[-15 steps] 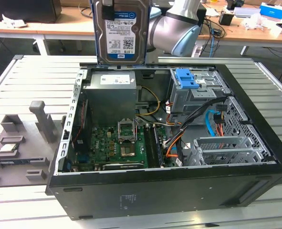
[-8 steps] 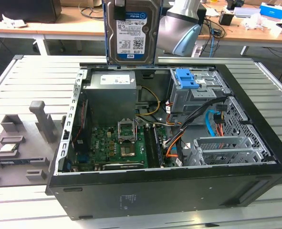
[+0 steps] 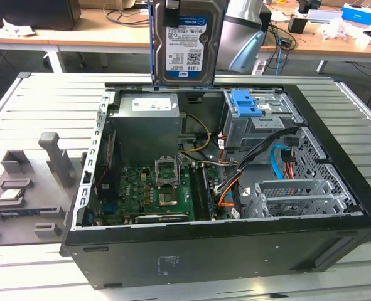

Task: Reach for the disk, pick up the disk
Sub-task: 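Pick up the disk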

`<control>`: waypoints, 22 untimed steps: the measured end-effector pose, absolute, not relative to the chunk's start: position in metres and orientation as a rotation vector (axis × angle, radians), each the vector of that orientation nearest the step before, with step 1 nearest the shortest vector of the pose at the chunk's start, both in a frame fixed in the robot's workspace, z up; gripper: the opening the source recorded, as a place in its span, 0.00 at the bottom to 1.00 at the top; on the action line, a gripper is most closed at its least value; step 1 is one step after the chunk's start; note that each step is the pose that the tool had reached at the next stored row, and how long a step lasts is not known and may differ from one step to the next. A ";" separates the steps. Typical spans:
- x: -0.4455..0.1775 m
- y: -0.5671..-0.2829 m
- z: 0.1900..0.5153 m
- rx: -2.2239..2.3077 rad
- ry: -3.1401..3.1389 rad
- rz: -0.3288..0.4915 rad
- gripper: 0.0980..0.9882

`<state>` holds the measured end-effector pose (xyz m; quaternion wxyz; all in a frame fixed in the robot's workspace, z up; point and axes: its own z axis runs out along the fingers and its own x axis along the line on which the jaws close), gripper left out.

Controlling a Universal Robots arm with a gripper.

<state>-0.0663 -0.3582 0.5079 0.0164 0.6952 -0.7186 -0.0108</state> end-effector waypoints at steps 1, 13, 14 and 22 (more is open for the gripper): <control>-0.066 -0.358 0.508 2.161 -2.234 -0.034 0.30; -0.066 -0.370 0.508 2.161 -2.234 -0.034 0.30; -0.066 -0.371 0.508 2.161 -2.234 -0.034 0.30; -0.065 -0.387 0.508 2.161 -2.234 -0.034 0.30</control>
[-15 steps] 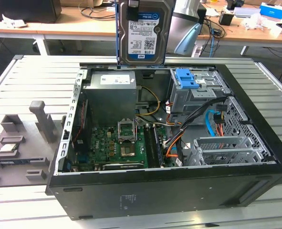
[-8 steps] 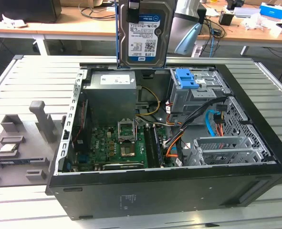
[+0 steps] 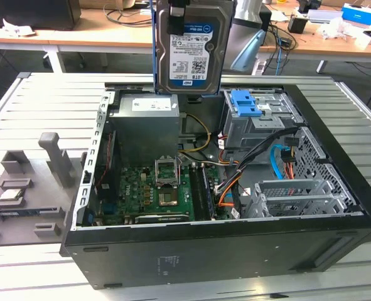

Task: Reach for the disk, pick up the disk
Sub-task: 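Pick up the disk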

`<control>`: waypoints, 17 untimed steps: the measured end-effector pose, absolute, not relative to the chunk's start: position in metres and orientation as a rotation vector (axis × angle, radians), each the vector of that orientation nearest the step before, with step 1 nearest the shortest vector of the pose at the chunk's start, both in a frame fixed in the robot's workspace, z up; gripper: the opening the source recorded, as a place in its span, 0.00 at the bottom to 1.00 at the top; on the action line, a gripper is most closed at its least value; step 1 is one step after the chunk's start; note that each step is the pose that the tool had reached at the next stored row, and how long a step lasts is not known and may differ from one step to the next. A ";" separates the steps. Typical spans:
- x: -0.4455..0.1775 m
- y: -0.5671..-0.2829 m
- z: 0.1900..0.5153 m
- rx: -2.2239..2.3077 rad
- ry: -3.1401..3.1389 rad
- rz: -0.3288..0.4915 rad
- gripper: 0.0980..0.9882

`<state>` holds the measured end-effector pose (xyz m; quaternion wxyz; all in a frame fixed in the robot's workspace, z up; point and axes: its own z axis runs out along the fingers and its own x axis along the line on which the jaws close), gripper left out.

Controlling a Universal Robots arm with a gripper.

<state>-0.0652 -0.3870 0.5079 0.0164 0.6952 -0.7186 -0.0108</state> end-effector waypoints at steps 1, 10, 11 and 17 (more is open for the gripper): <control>-0.065 -0.388 0.508 2.161 -2.234 -0.034 0.30; -0.065 -0.400 0.508 2.161 -2.234 -0.034 0.30; -0.065 -0.402 0.508 2.161 -2.234 -0.034 0.30; -0.065 -0.408 0.508 2.161 -2.234 -0.034 0.30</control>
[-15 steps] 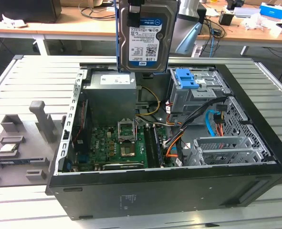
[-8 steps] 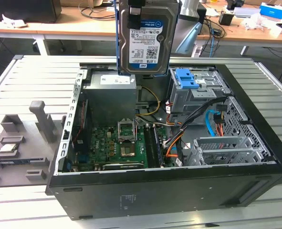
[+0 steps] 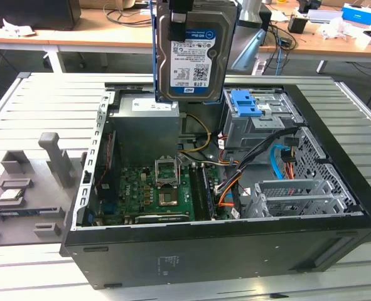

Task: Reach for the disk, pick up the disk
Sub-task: 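Pick up the disk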

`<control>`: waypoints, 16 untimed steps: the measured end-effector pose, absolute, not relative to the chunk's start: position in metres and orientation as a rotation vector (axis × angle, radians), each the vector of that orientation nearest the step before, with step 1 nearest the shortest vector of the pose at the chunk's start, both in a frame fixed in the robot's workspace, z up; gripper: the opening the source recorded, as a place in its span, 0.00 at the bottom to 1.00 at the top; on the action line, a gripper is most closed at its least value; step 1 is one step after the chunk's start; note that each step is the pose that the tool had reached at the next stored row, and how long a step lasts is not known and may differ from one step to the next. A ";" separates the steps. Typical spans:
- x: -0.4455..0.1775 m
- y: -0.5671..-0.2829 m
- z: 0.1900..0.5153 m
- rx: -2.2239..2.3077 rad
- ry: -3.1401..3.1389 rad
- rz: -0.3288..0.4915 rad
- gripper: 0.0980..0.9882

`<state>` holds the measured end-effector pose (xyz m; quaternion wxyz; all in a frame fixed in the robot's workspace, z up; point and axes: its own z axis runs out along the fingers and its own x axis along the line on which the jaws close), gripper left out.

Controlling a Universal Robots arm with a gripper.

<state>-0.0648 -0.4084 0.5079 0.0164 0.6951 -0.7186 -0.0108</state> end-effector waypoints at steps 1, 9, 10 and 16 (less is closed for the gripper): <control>-0.065 -0.410 0.508 2.161 -2.234 -0.034 0.30; -0.065 -0.420 0.508 2.162 -2.234 -0.034 0.30; -0.065 -0.421 0.508 2.162 -2.234 -0.034 0.30; -0.064 -0.430 0.508 2.161 -2.234 -0.034 0.30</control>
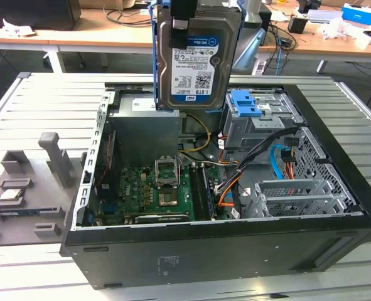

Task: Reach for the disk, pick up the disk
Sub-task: 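Pick up the disk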

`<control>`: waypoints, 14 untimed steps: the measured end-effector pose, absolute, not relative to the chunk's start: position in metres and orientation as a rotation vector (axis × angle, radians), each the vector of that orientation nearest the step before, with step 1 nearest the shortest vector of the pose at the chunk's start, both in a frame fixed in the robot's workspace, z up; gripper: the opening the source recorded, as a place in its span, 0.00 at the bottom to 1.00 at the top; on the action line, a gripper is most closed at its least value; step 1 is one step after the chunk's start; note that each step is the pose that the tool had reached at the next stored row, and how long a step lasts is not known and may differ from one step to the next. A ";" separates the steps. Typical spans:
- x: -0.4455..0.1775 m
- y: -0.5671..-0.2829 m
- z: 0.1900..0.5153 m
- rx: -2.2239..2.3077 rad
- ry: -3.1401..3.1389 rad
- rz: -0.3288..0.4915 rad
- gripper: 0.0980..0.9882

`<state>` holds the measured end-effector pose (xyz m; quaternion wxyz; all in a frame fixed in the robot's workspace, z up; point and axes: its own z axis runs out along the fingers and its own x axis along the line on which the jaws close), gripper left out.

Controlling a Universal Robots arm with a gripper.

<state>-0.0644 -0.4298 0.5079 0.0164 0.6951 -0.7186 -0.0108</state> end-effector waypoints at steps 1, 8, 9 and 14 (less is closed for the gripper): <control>-0.064 -0.431 0.508 2.161 -2.234 -0.034 0.30; -0.064 -0.443 0.508 2.161 -2.234 -0.034 0.30; -0.064 -0.445 0.508 2.161 -2.234 -0.034 0.30; -0.064 -0.452 0.508 2.161 -2.234 -0.034 0.30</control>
